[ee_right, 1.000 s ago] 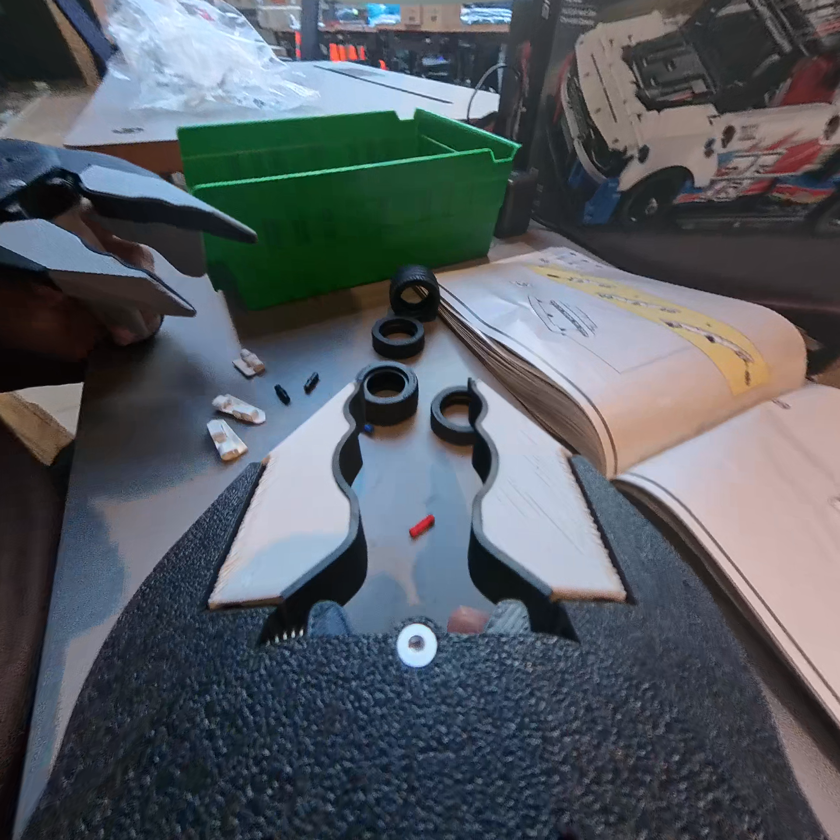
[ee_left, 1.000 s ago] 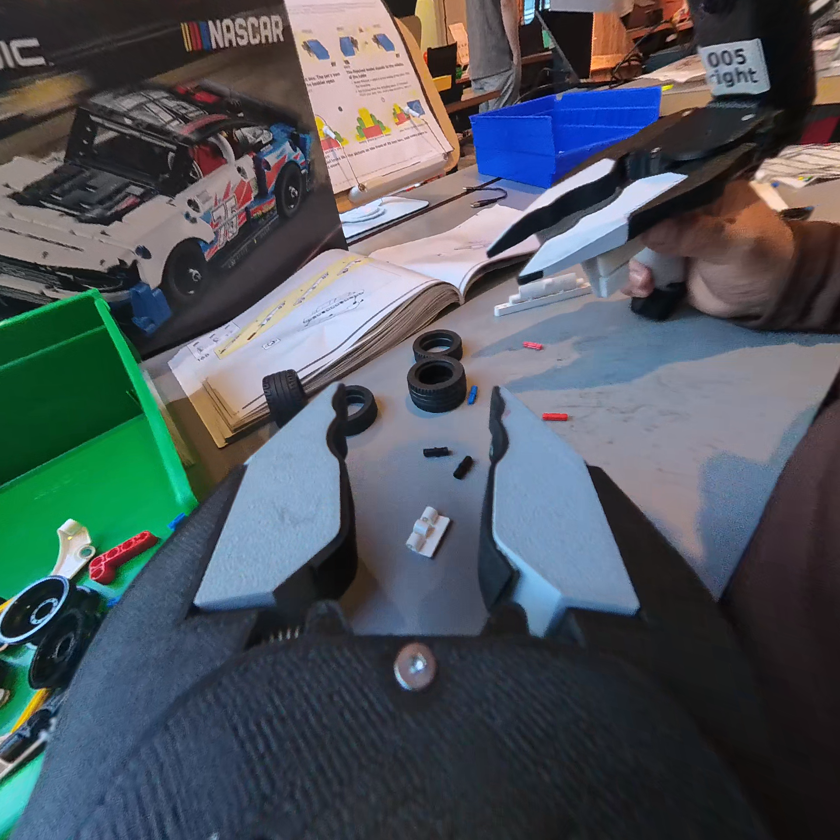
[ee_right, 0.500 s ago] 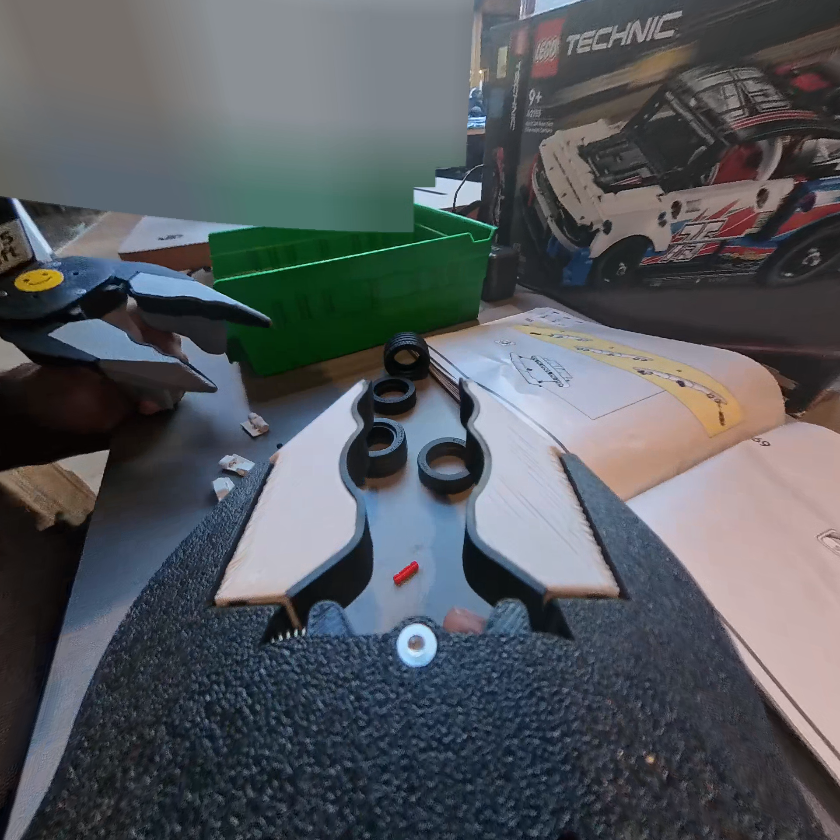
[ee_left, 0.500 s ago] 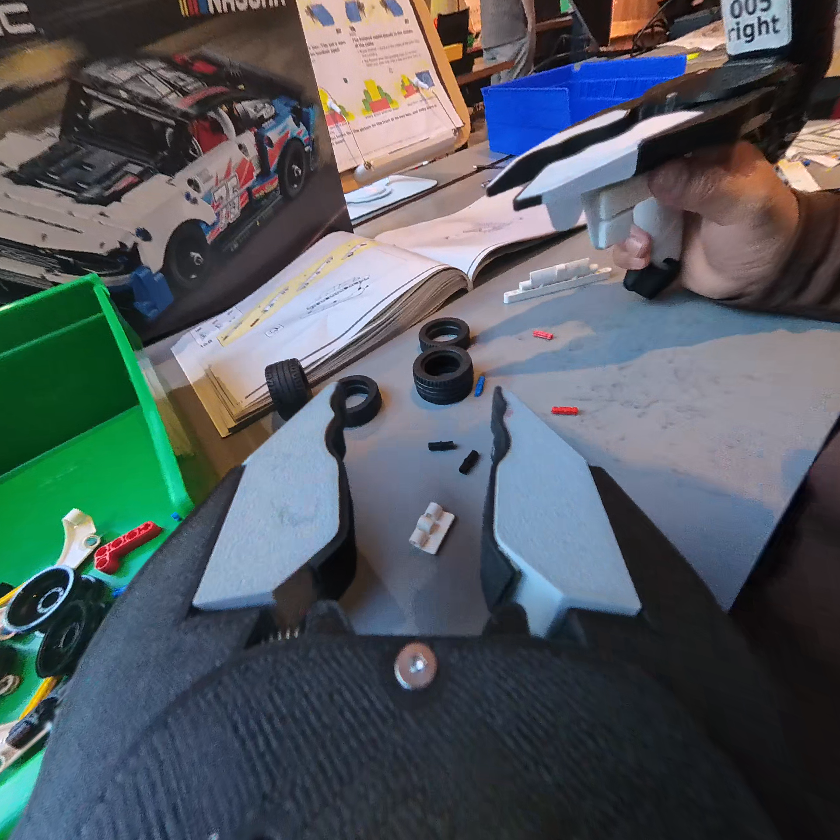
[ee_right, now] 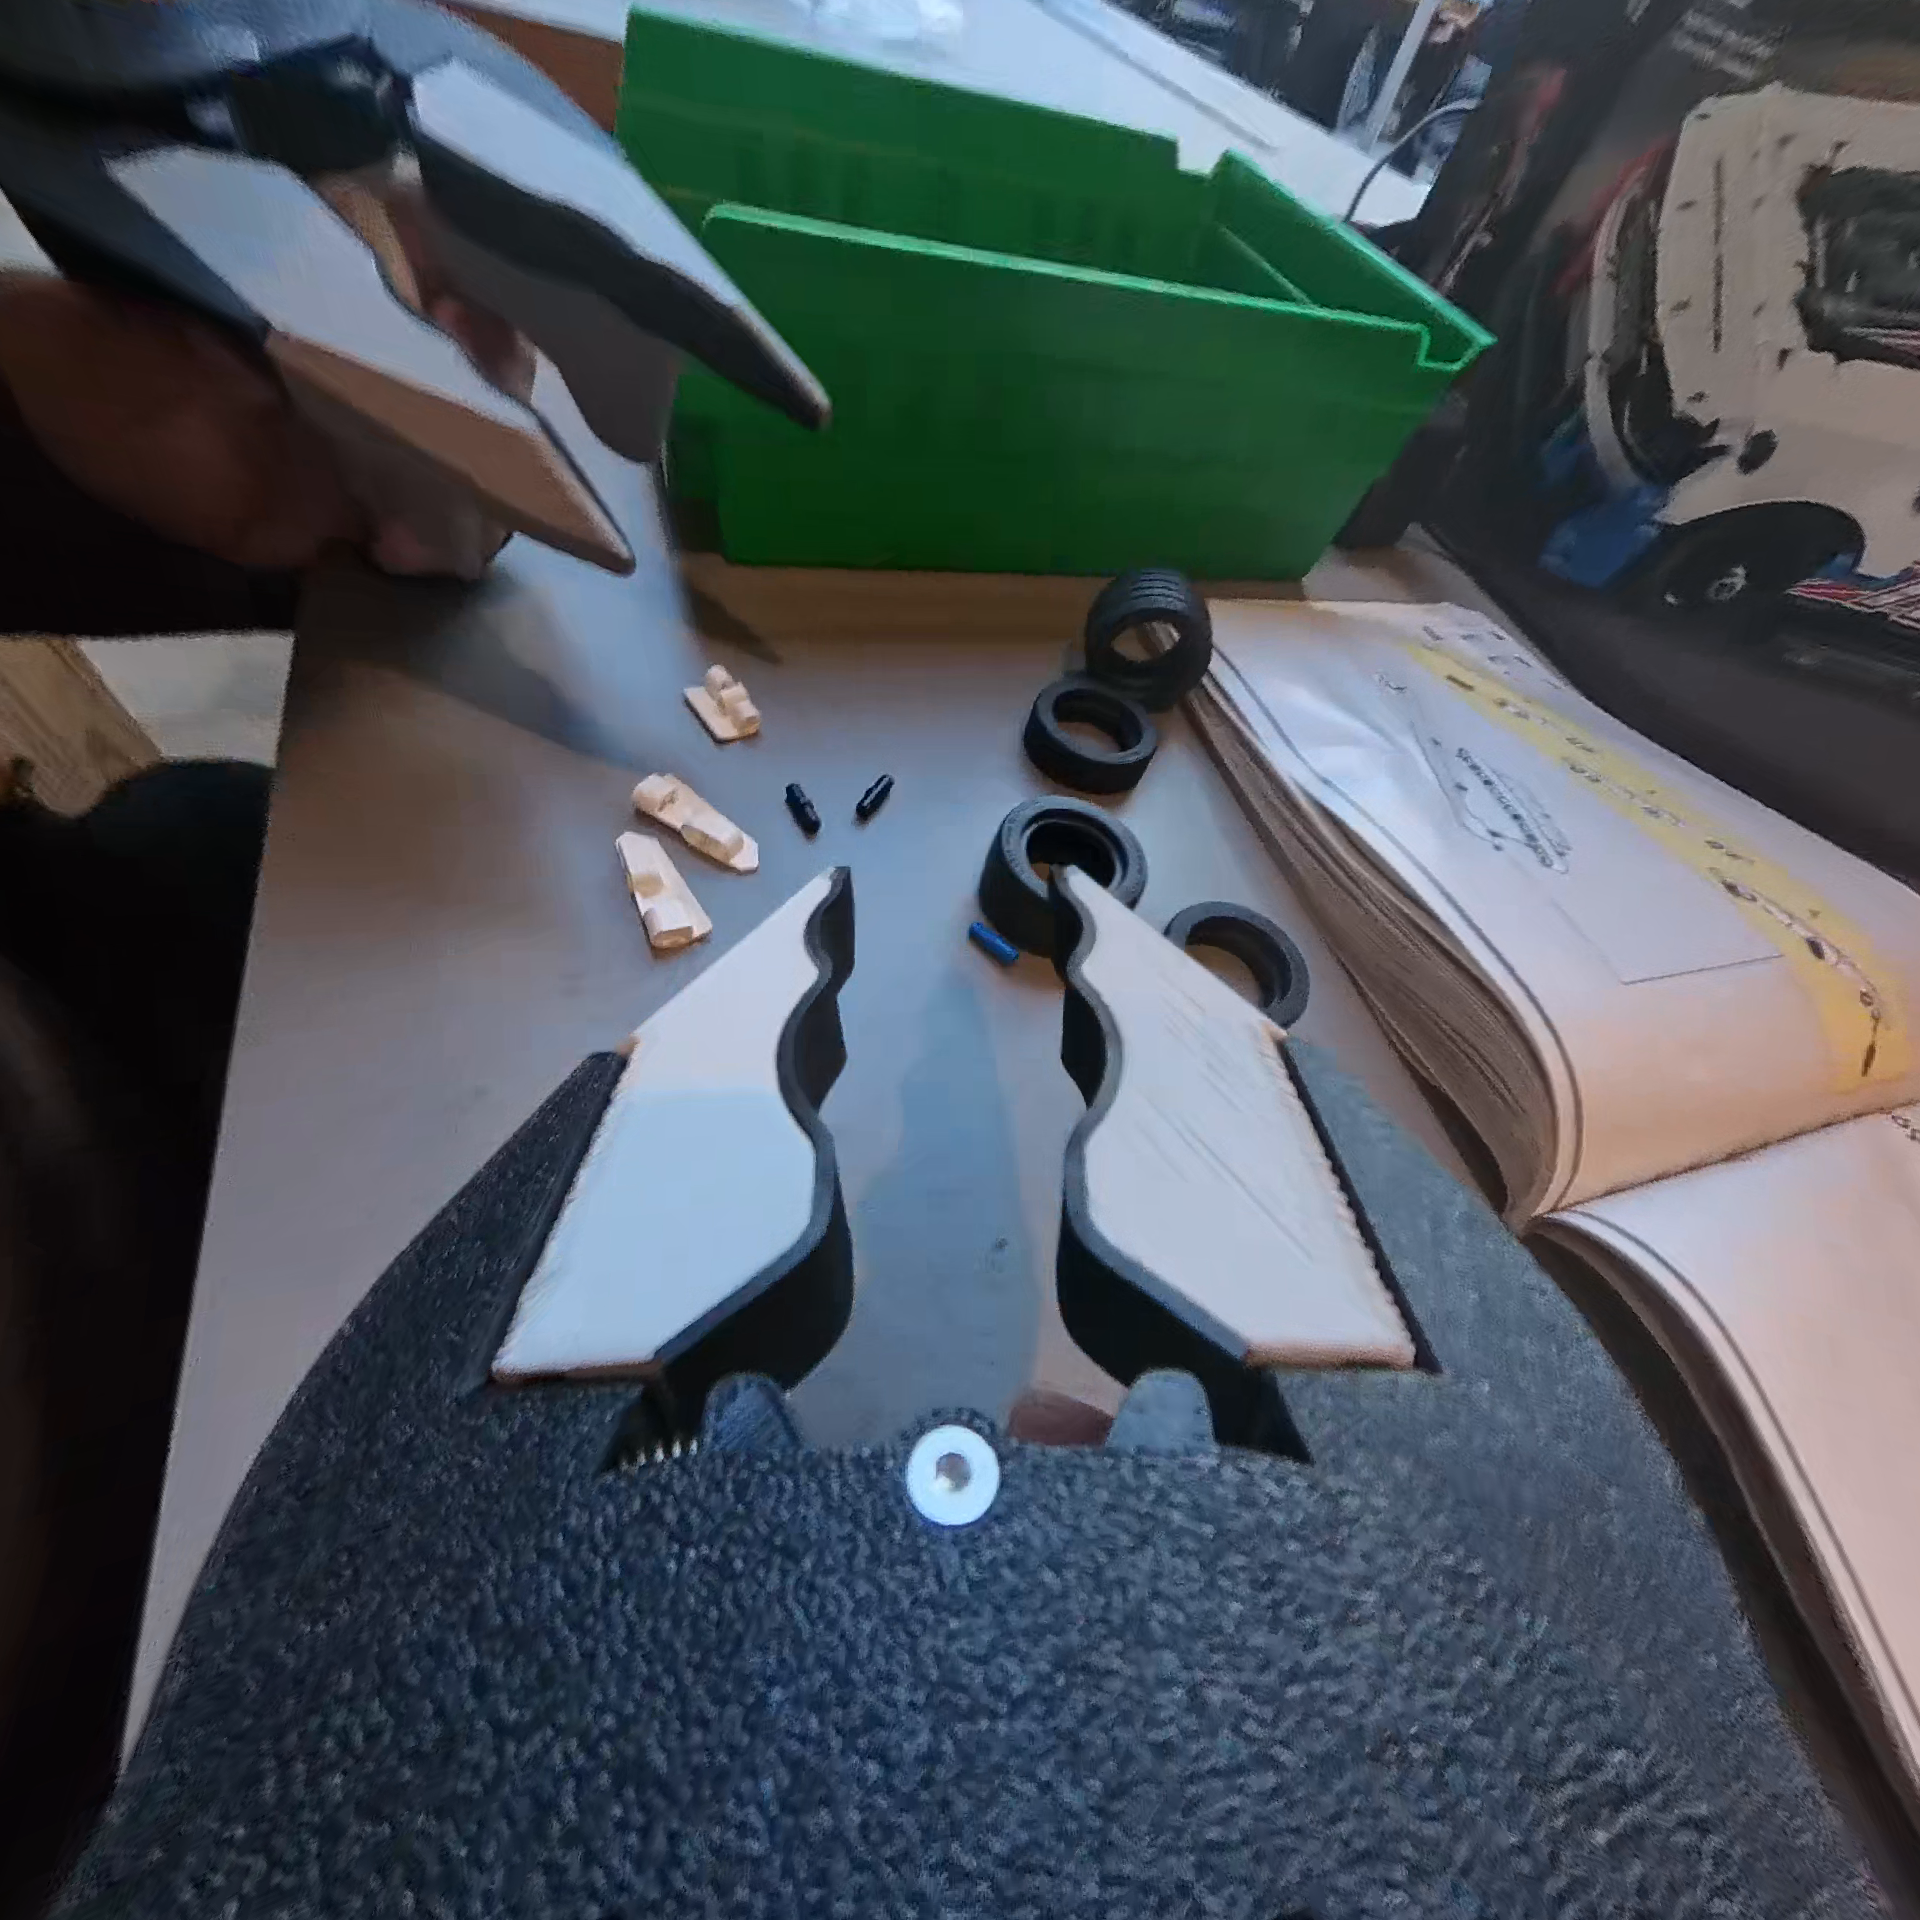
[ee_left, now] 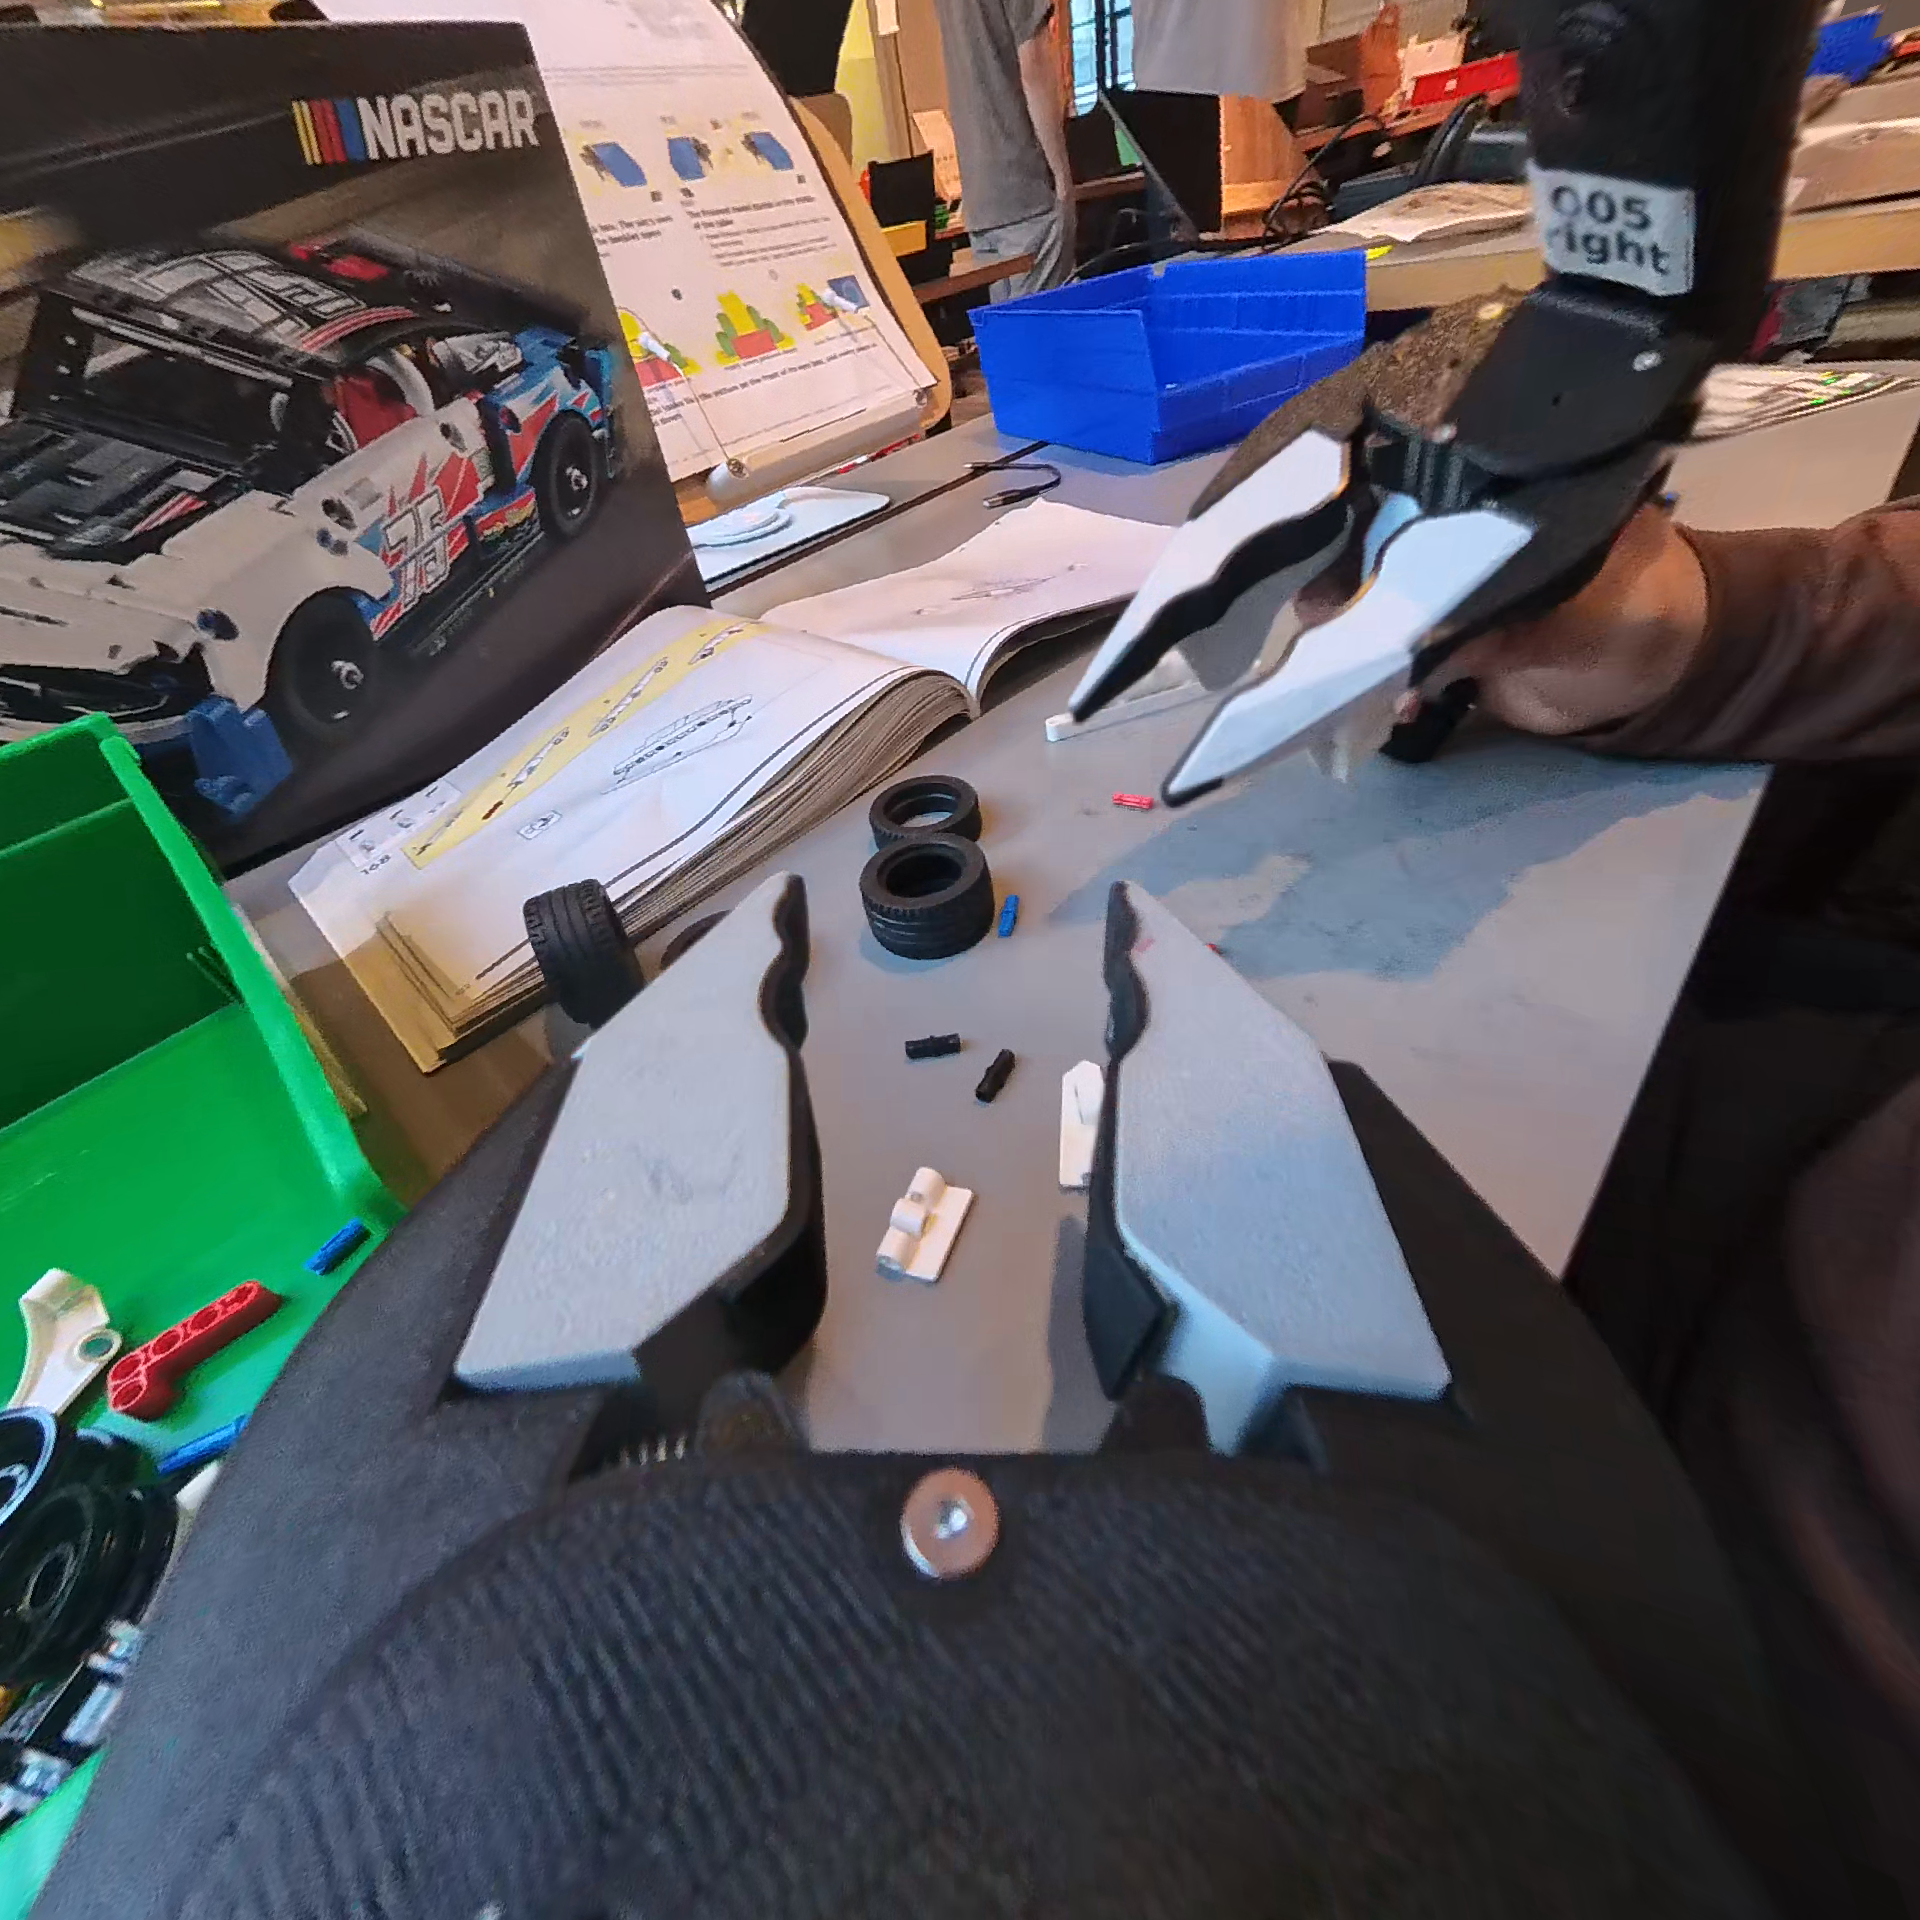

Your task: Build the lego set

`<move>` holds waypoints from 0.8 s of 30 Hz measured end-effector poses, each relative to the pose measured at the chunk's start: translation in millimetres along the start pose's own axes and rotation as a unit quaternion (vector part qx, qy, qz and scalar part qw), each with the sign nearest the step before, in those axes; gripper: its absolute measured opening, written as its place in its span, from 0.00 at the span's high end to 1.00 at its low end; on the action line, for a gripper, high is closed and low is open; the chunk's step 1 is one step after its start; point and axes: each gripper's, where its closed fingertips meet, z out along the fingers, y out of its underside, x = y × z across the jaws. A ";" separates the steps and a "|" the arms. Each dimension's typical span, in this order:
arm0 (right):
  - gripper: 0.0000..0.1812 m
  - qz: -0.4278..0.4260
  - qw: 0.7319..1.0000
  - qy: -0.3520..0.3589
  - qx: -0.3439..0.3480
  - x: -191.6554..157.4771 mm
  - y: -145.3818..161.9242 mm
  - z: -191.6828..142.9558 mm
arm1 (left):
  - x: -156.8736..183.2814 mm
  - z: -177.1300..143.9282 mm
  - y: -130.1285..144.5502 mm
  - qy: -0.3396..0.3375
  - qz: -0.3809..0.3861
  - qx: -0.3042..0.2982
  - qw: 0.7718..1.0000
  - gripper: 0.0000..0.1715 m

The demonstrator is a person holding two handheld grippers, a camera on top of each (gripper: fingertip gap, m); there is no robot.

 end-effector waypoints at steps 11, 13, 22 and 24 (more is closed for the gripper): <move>0.80 -0.029 0.999 0.014 -0.039 -4.6 8.2 14.1 | 4.7 -0.5 -0.2 0.026 -0.012 0.001 1.000 0.71; 0.80 -0.020 0.999 0.018 -0.033 -0.2 6.9 13.6 | 3.7 -1.5 -1.5 0.022 -0.012 0.006 1.000 0.73; 0.80 -0.005 0.999 0.030 -0.028 11.4 5.6 15.7 | 3.3 -1.5 -1.6 0.018 -0.009 0.007 1.000 0.75; 0.80 -0.012 0.999 0.027 -0.031 10.2 6.0 18.1 | 2.7 -2.2 -2.5 0.013 -0.006 0.011 1.000 0.76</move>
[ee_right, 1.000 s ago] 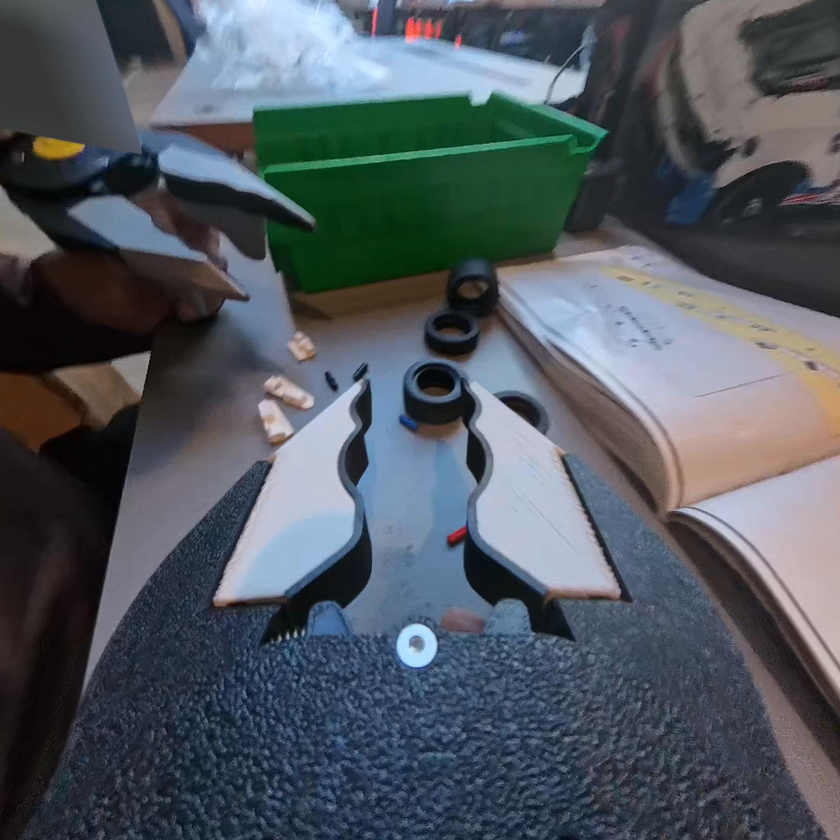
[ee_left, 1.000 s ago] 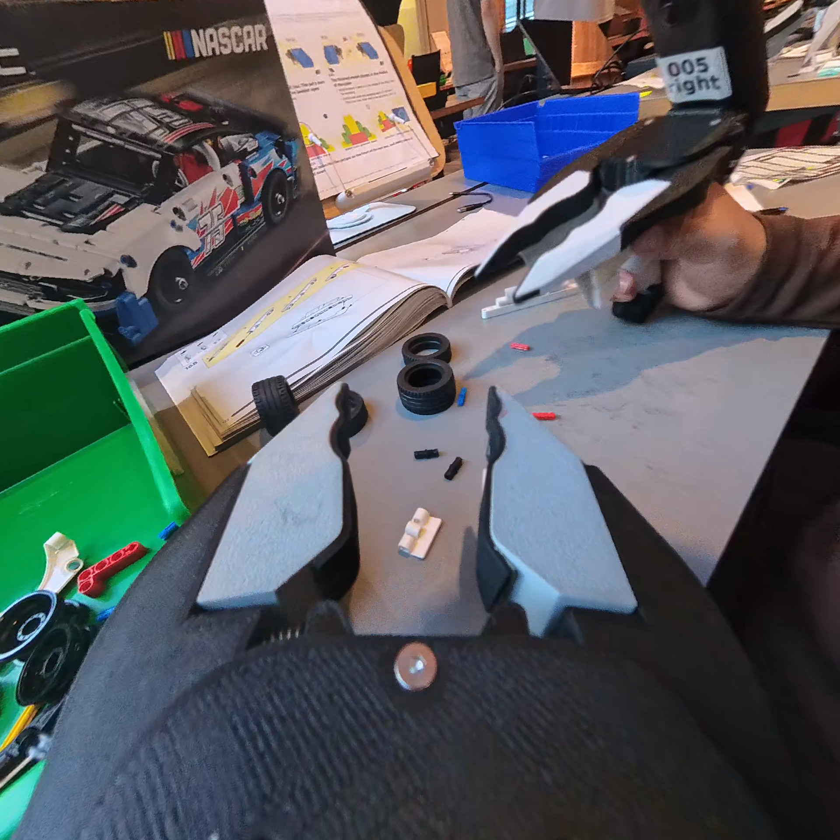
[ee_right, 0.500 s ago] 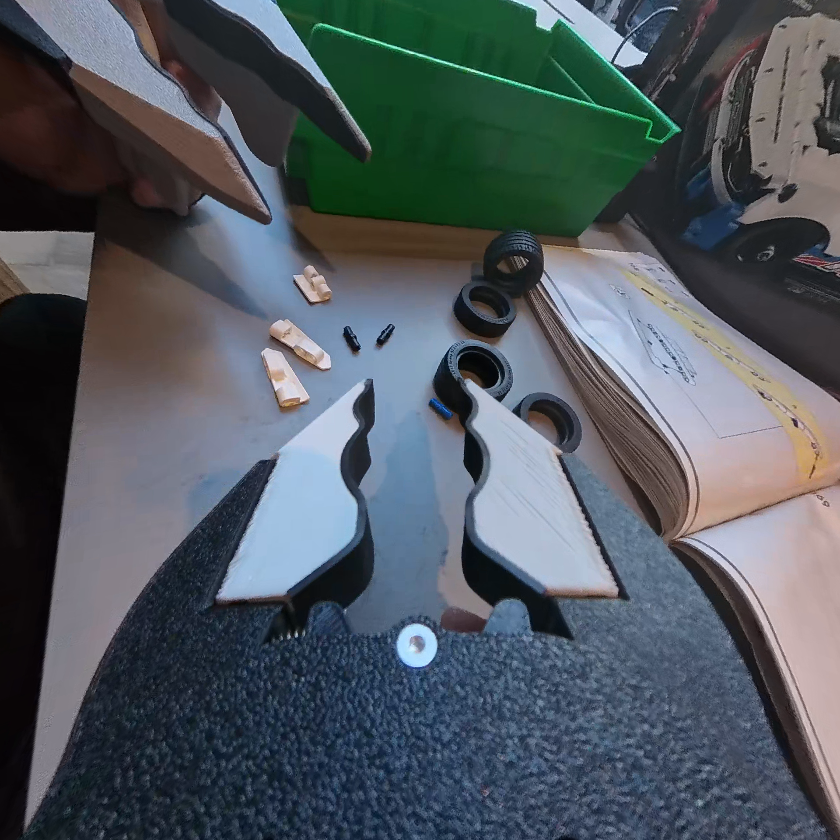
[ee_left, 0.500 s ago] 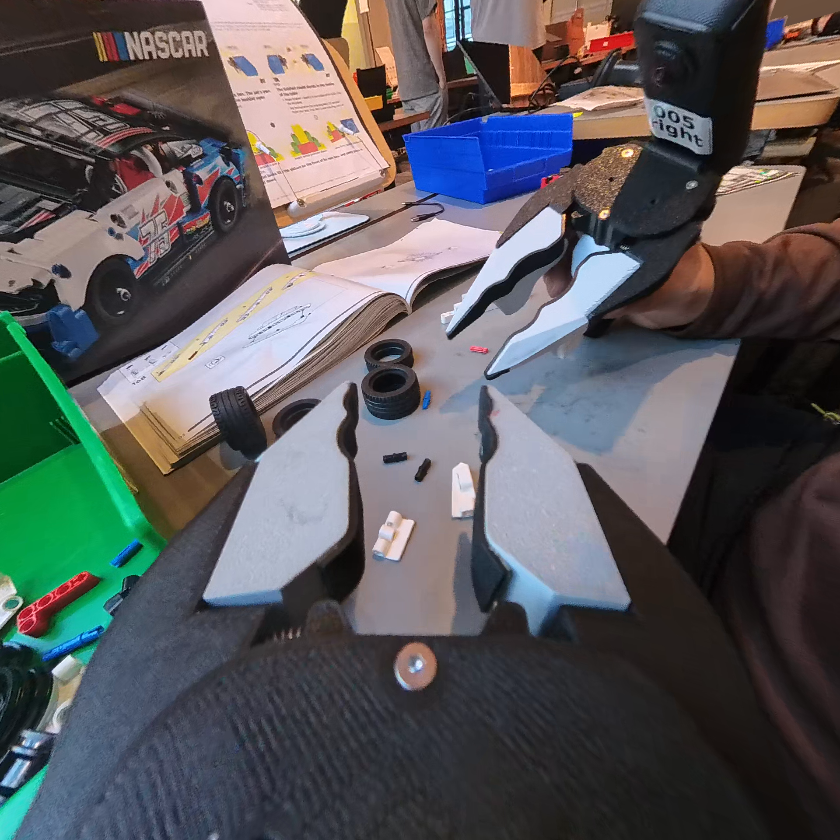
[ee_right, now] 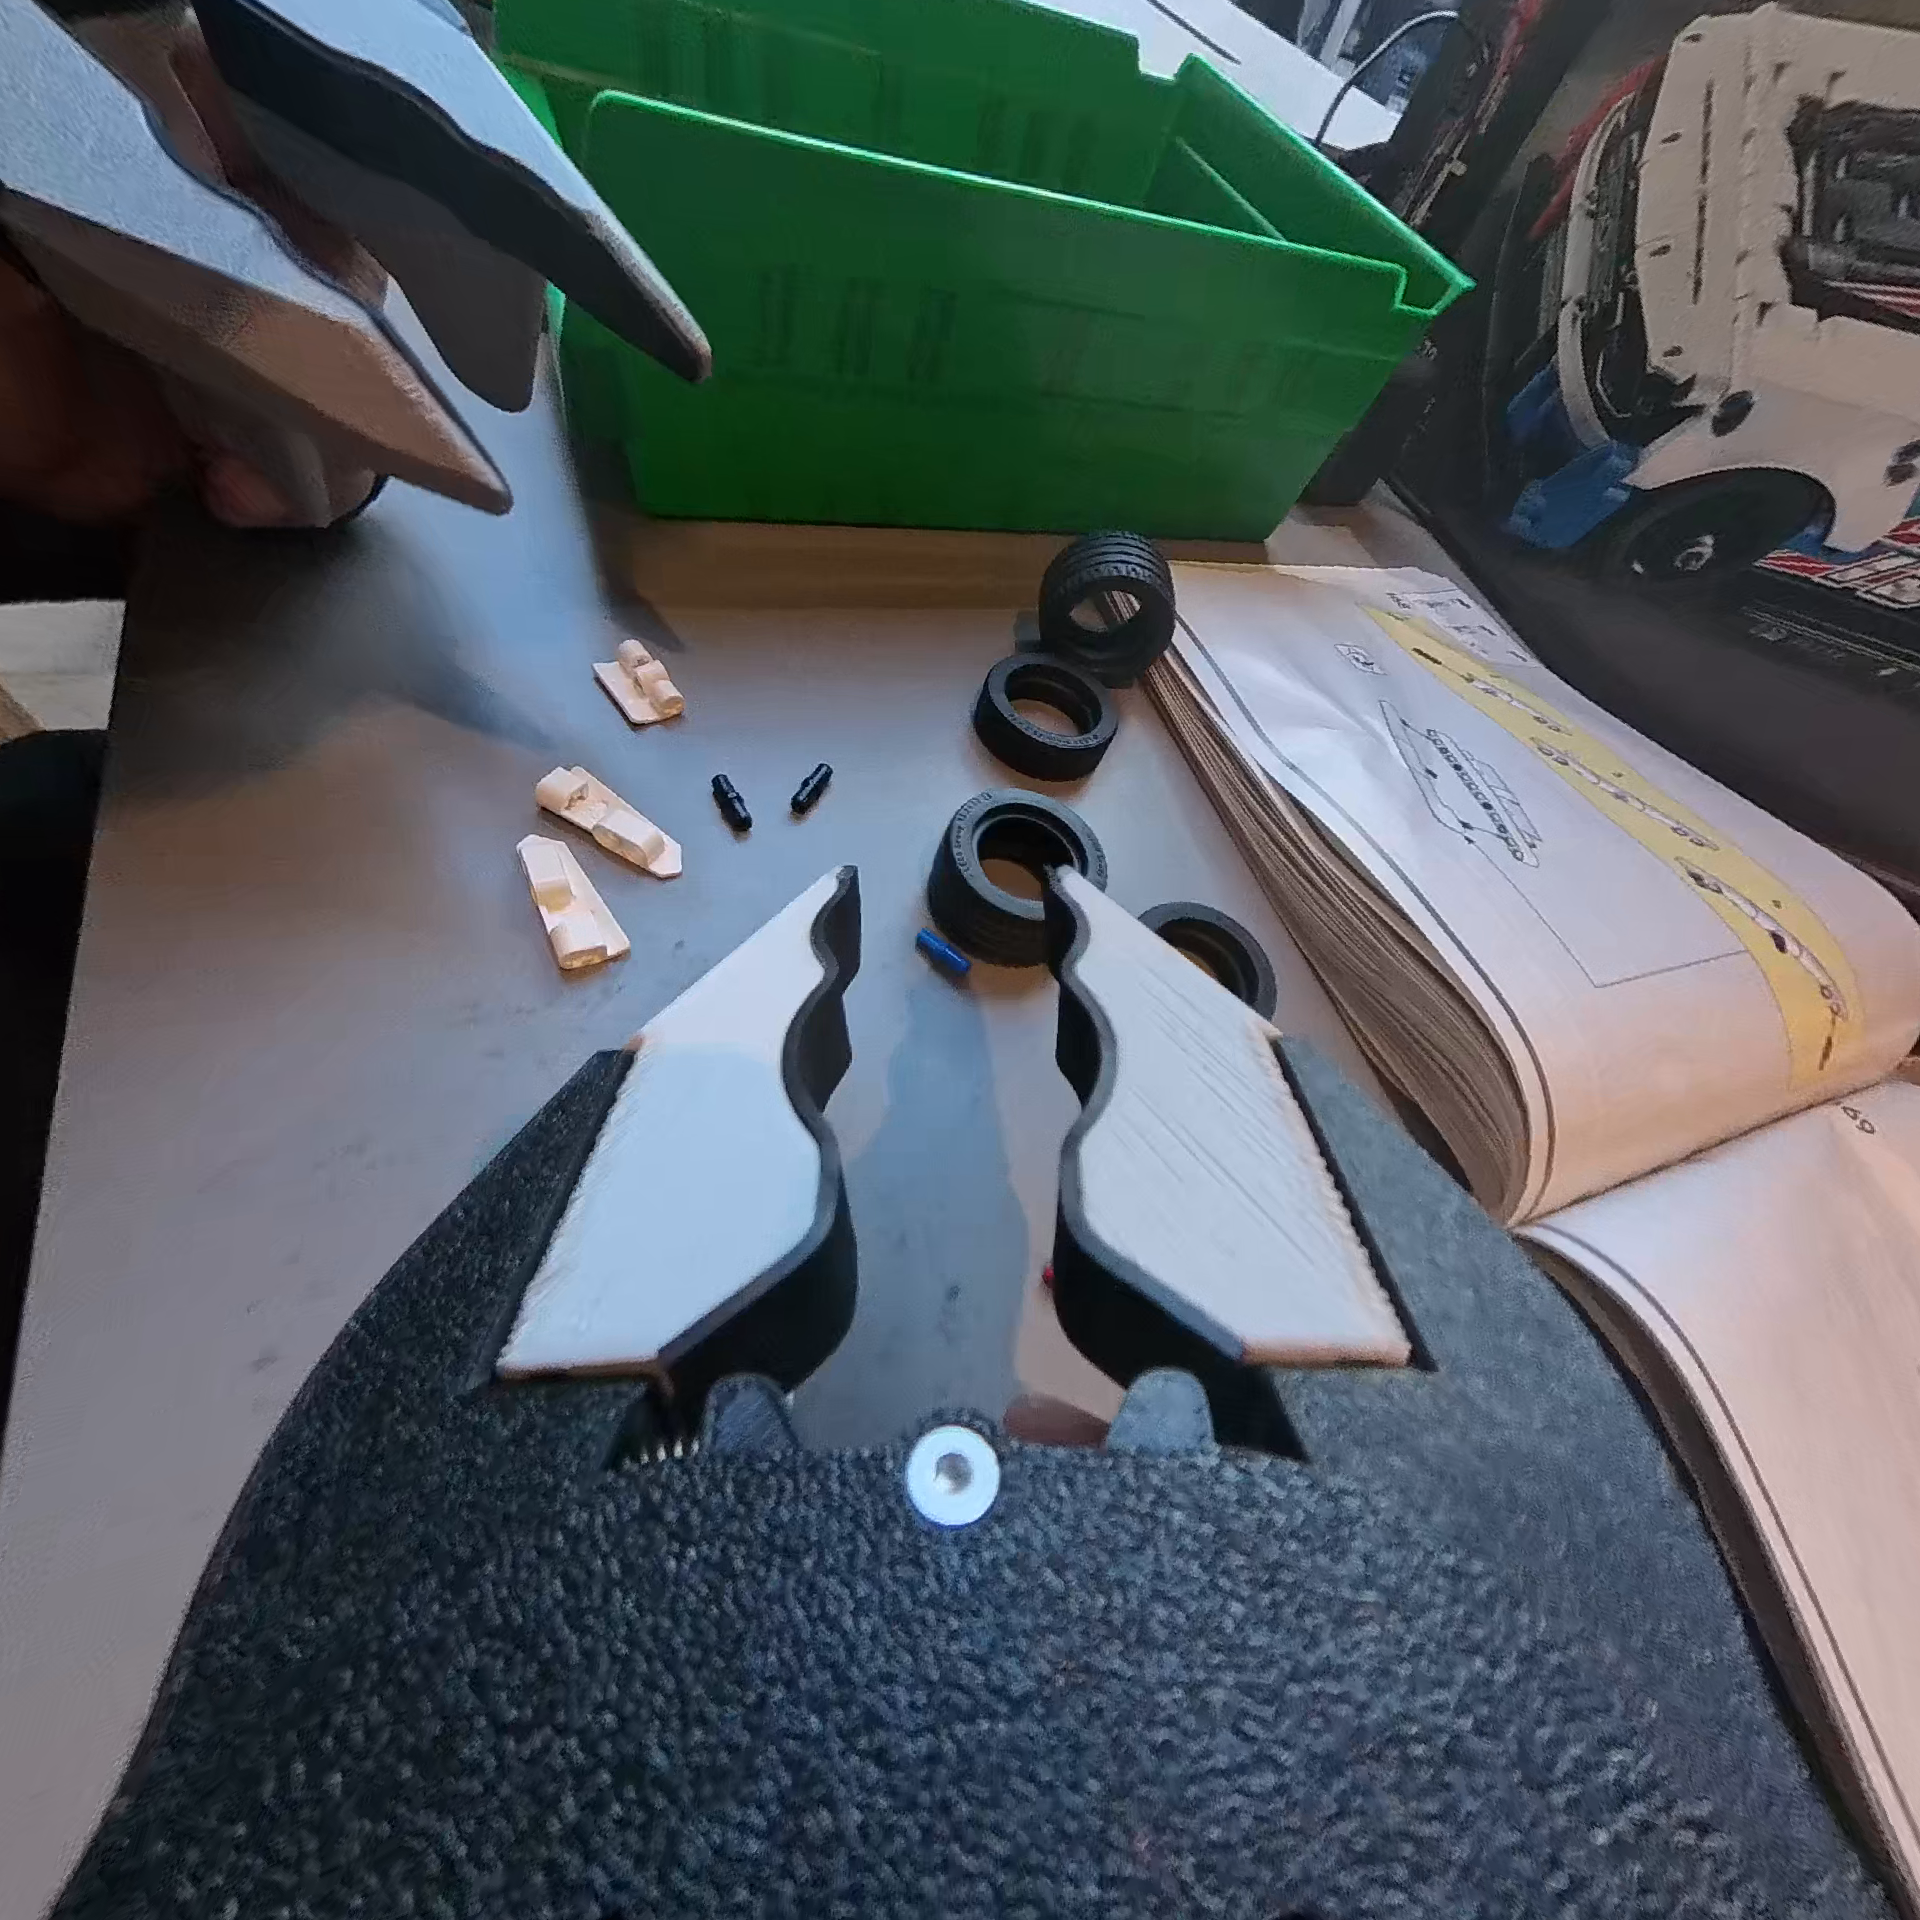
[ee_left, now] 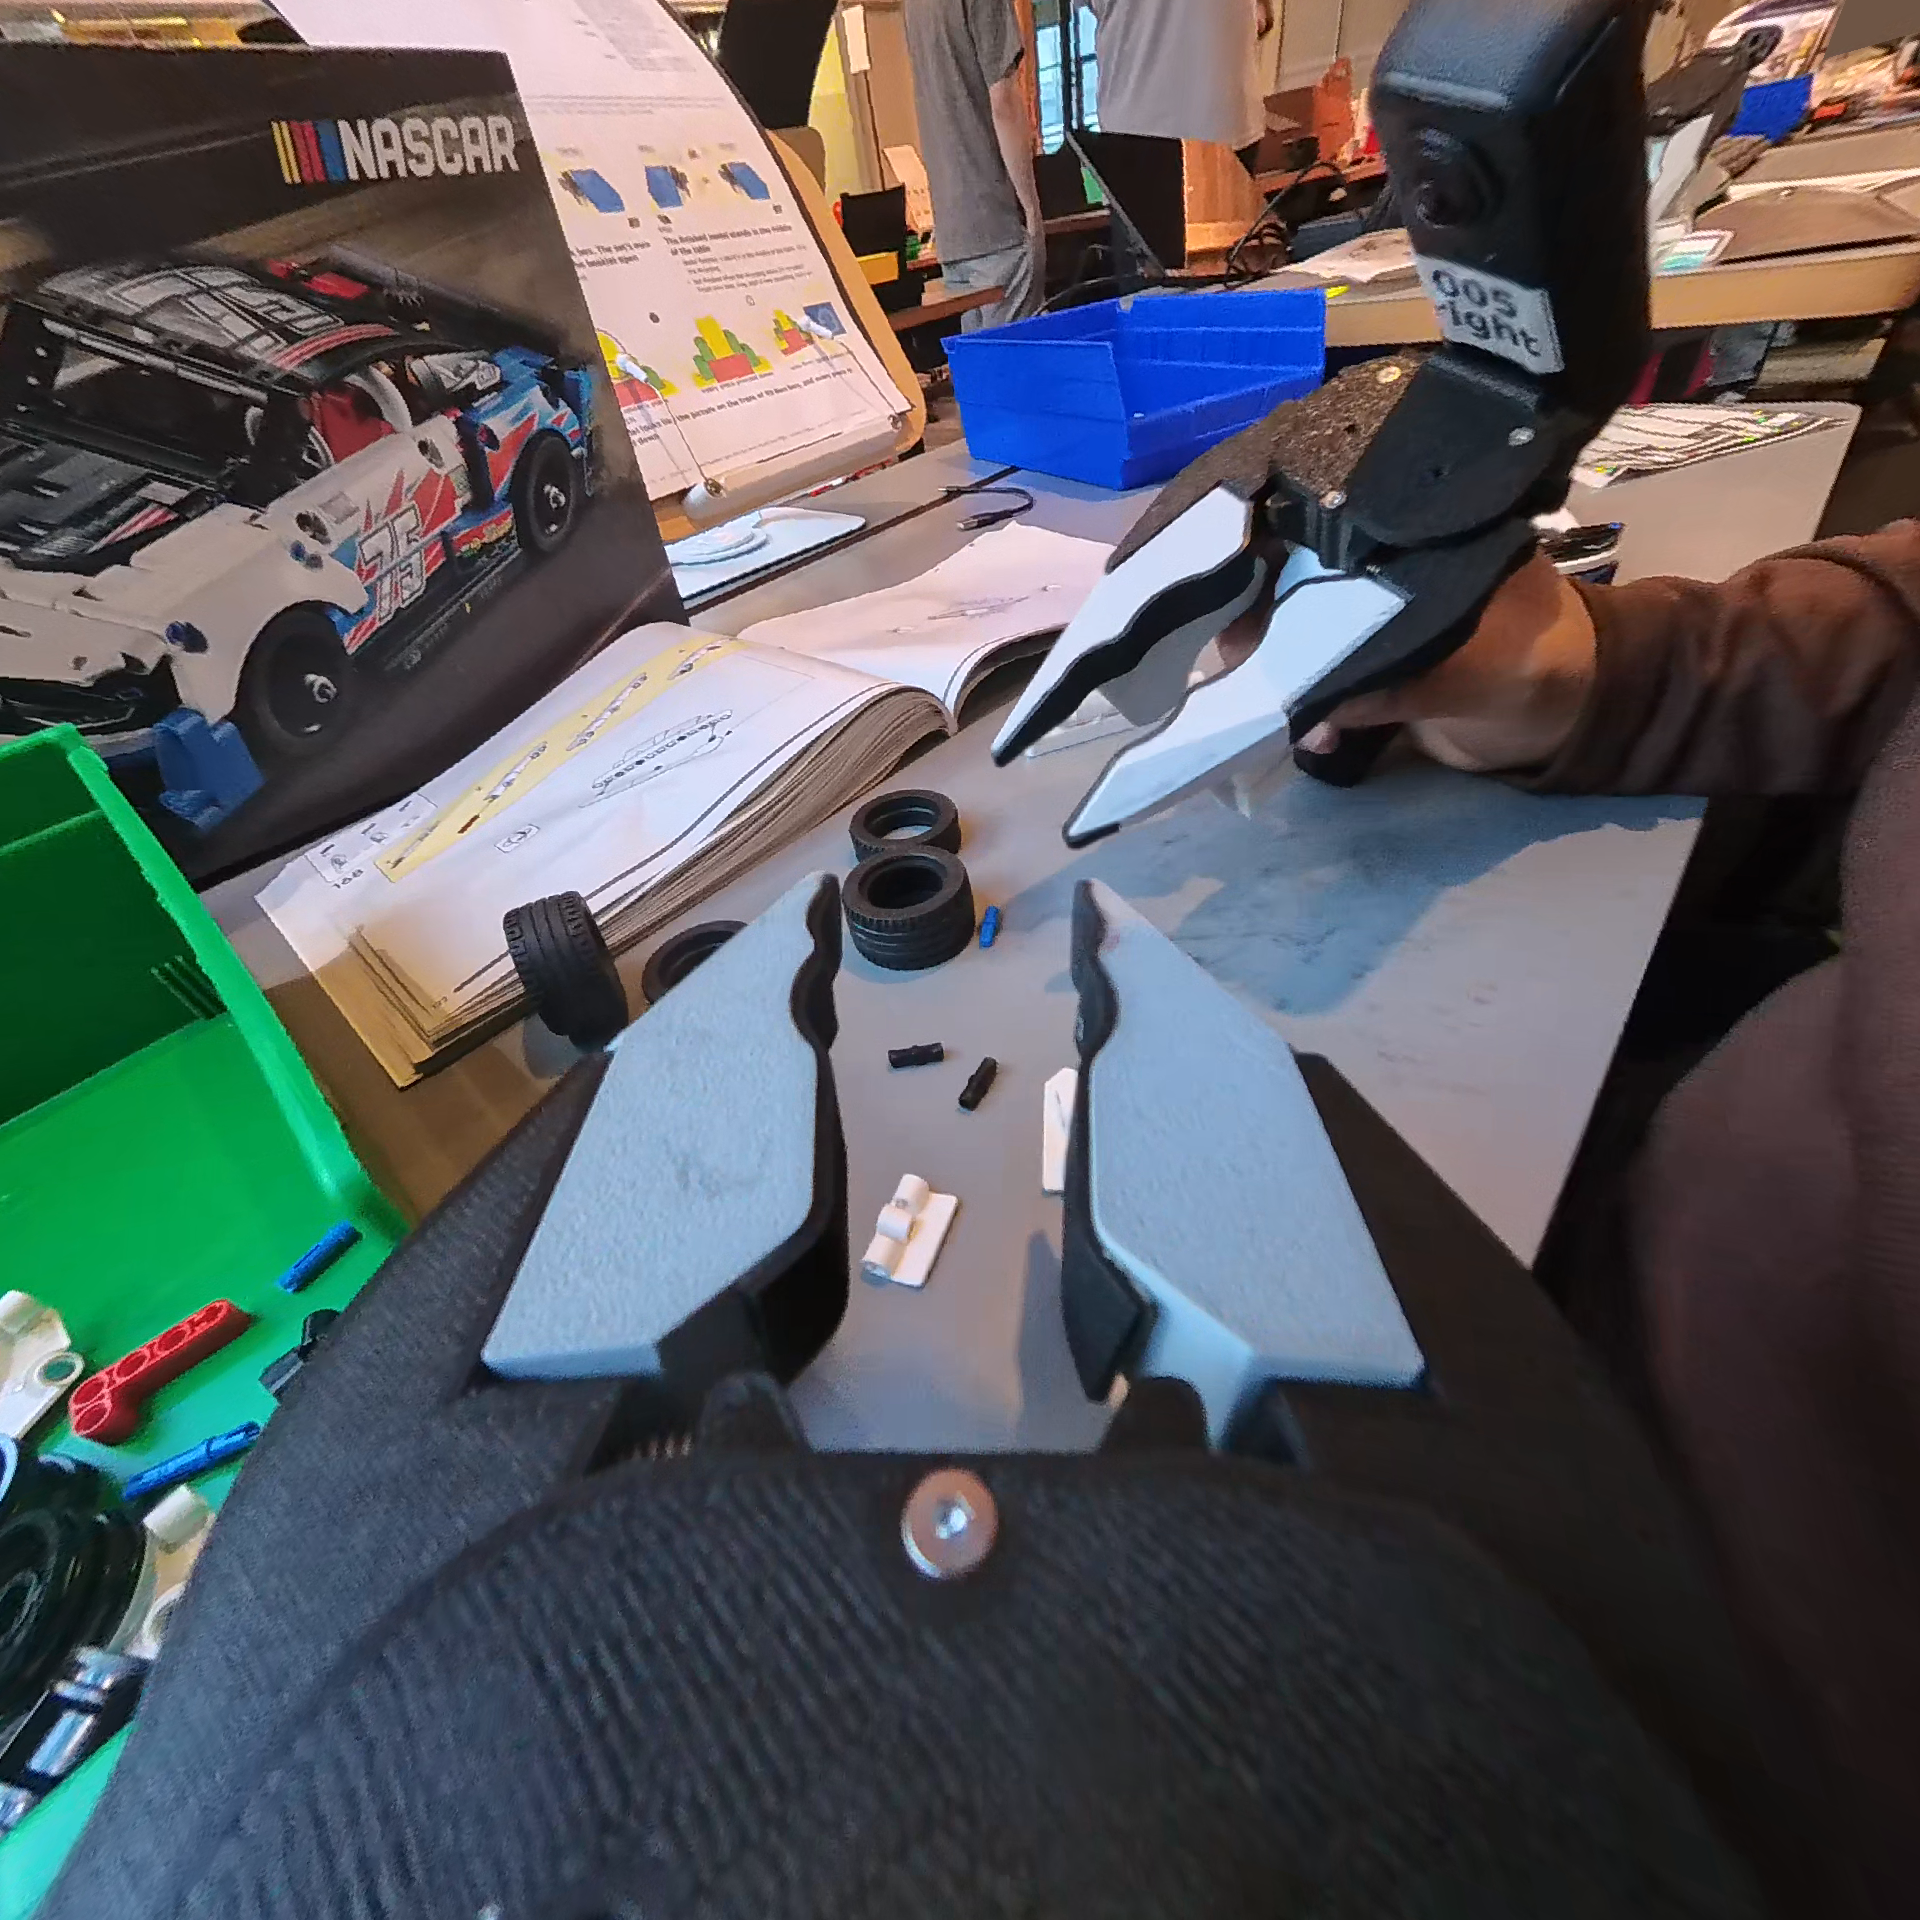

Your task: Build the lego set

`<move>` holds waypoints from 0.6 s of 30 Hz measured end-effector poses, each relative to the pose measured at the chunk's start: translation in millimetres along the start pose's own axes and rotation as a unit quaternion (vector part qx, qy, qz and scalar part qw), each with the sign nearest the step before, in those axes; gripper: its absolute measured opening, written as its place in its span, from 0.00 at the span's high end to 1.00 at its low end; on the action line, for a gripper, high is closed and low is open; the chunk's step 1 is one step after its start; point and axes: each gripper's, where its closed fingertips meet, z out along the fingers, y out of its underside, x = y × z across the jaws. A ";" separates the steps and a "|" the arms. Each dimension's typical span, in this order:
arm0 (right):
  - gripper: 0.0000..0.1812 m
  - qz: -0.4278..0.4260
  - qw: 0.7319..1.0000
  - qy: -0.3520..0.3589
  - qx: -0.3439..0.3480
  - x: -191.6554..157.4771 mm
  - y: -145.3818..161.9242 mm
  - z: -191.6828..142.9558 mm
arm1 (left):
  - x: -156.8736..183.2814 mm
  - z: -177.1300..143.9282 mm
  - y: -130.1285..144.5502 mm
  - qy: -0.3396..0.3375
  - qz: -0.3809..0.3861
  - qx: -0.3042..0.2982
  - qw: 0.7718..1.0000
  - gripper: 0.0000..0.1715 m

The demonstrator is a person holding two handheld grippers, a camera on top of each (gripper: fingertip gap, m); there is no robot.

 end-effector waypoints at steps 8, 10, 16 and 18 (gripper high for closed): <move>0.81 -0.041 0.999 -0.033 -0.010 -18.6 -1.1 8.7 | -3.4 -0.4 -0.5 -0.002 -0.013 0.002 1.000 0.76; 0.81 -0.049 0.998 -0.048 -0.010 -26.8 -3.2 11.5 | -4.5 -1.2 -1.3 -0.003 -0.017 0.006 1.000 0.76; 0.82 -0.089 0.991 -0.091 -0.034 -54.5 -1.0 18.5 | -5.6 -2.6 -2.9 -0.004 -0.022 0.013 1.000 0.76; 0.82 -0.099 0.989 -0.101 -0.045 -61.4 1.3 20.4 | -5.5 -2.4 -2.6 -0.003 -0.021 0.011 1.000 0.76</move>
